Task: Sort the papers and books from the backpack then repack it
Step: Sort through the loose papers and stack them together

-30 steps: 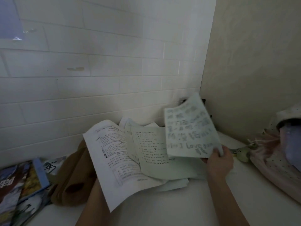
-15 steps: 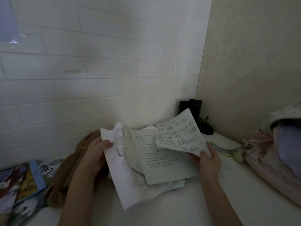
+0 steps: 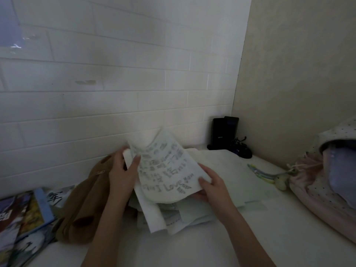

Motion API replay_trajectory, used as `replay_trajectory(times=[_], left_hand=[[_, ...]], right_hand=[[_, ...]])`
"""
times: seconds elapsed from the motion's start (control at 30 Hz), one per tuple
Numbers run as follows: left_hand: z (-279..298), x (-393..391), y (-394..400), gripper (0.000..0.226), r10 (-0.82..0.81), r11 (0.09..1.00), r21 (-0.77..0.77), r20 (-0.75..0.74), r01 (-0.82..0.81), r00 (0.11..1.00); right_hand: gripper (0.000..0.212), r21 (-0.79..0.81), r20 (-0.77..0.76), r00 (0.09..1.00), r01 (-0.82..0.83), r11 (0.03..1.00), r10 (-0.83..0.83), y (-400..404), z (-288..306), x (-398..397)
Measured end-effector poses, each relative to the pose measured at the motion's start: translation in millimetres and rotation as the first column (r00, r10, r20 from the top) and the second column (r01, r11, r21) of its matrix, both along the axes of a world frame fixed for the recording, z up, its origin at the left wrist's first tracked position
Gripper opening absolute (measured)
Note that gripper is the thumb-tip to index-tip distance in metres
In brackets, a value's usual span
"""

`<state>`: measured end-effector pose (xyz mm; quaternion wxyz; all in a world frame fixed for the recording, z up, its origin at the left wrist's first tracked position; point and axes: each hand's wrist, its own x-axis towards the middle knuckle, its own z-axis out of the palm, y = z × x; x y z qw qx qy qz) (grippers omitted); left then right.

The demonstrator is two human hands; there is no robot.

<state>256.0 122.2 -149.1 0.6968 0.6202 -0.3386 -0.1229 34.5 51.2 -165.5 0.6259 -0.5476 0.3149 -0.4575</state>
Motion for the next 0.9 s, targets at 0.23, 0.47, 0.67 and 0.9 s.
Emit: replay_trajectory(times=[0.23, 0.47, 0.67, 0.9], left_hand=[[0, -9, 1, 0.084, -0.182, 0.945, 0.292, 0.087, 0.149, 0.979], [4, -16, -5, 0.046, -0.172, 0.942, 0.283, -0.047, 0.178, 0.984], [5, -17, -6, 0.057, -0.278, 0.934, 0.108, -0.377, 0.340, 0.884], [4, -12, -10, 0.032, -0.235, 0.932, 0.154, -0.427, 0.327, 0.873]], right_hand=[[0.037, 0.205, 0.226, 0.965, 0.088, 0.975, -0.135, -6, -9, 8], [0.033, 0.156, 0.290, 0.951, 0.062, 0.986, -0.106, -13, -11, 3], [0.032, -0.077, -0.129, 0.992, -0.003, 0.997, -0.007, -7, -11, 11], [0.036, -0.401, -0.478, 0.854, -0.003, 0.916, -0.206, -1, -11, 8]])
